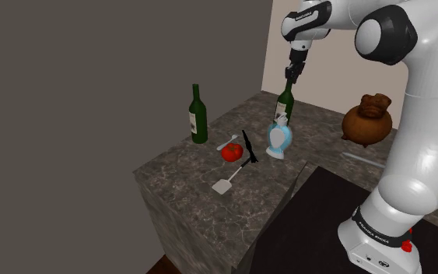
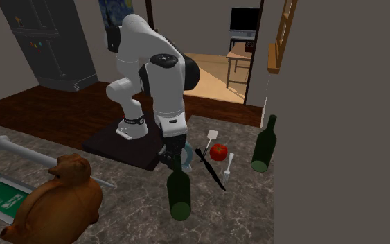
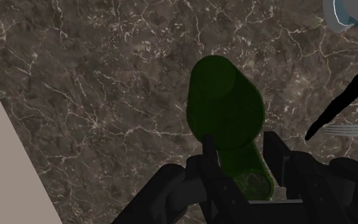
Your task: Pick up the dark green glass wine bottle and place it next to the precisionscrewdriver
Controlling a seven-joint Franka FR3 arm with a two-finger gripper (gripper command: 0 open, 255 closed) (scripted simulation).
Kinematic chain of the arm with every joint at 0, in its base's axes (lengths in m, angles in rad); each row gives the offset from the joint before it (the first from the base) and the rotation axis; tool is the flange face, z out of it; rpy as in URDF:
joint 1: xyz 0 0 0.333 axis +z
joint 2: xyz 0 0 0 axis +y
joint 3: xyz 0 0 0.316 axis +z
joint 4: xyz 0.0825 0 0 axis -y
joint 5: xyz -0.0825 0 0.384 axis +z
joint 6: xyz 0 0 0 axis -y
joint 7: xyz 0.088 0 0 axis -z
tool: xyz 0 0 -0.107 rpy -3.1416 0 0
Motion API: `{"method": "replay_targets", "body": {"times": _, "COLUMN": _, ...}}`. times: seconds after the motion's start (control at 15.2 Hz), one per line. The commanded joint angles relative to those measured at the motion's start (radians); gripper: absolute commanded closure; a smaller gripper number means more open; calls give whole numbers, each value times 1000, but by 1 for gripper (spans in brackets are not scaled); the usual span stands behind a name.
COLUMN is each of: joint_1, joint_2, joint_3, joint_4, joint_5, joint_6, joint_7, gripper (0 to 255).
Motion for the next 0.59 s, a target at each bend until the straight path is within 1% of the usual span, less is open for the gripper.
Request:
{"method": "replay_targets", "body": {"times": 0.0, "joint_1": 0, "joint_2": -2, "joint_3": -1, "joint_4": 11, "joint_5": -1, "joint_6": -13, "joint_7": 1, "gripper": 255}}
{"method": "replay_targets", "body": {"times": 0.53, "joint_1": -6, "joint_2": -10, "joint_3": -5, "joint_4": 108, "joint_5": -8, "joint_6": -117, "joint_7": 7, "gripper": 255}}
